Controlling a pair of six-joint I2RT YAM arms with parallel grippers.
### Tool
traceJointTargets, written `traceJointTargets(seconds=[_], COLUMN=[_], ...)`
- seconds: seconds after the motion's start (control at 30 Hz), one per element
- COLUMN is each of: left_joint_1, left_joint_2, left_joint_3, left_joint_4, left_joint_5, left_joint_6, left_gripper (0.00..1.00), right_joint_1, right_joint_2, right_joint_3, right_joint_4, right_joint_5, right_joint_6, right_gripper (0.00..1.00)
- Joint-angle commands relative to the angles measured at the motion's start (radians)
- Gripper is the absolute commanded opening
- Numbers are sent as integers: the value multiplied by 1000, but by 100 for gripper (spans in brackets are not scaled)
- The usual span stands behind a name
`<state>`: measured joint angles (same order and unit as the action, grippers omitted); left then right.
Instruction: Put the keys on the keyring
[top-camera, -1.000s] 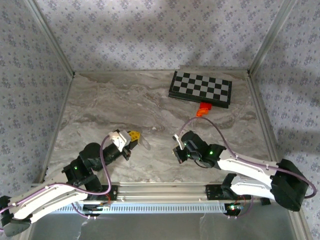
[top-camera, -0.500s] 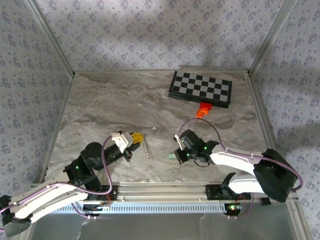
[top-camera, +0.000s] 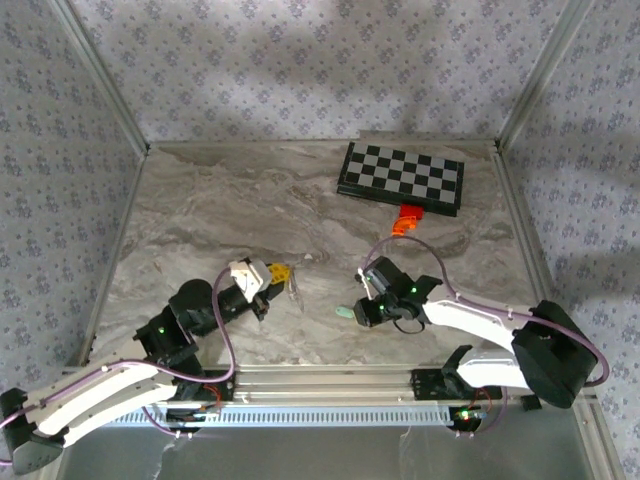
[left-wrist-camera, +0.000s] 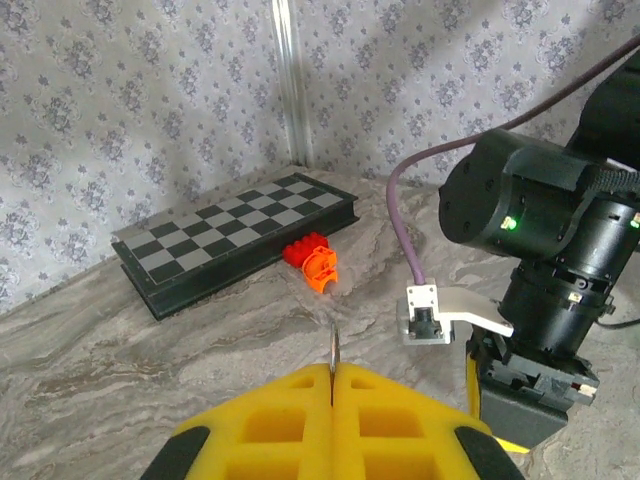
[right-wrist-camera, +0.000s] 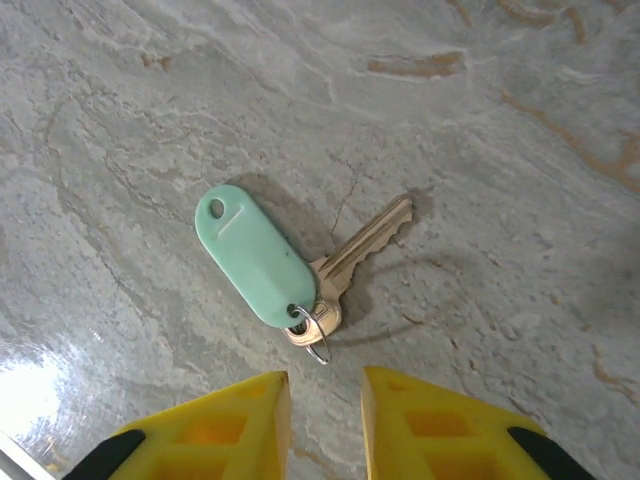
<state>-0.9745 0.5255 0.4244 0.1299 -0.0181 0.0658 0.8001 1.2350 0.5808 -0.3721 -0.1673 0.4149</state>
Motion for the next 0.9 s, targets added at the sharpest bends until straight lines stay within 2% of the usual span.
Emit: traceJointTargets(seconds=[0.0,0.07,0.2,0.37,0.43,0.67,0.87], left_joint_1=[16,22,29,31,31,35,41], left_joint_2=[-11,-18,-28,-38,-43,-40,-30], left_joint_3=[-5,-10,-18,-30,-36,-44,-44], left_joint_4=[61,59,54,53,56,57,65], left_joint_5=[29,36,55,69,74,81,94], left_joint_6=[-14,-14,-14,-13,-13,-3,3], left_gripper=[0,0,0,0,0,0,0], right_joint_1=[-4,-5,-6,-45,-57,-65,-66], right_joint_2=[3,32,123,204,242,347,400], right_joint_3=[106,165,261,315,331,368,398], right_joint_4=[-156,-218,-348,-386,-384,-383,-398], right_joint_5=[25,35,-1,-59,-72,-118,-132], right_joint_6=[-8,-32,-121,-171,-193,-241,-258], right_gripper=[29,30,43,52,51,37,32])
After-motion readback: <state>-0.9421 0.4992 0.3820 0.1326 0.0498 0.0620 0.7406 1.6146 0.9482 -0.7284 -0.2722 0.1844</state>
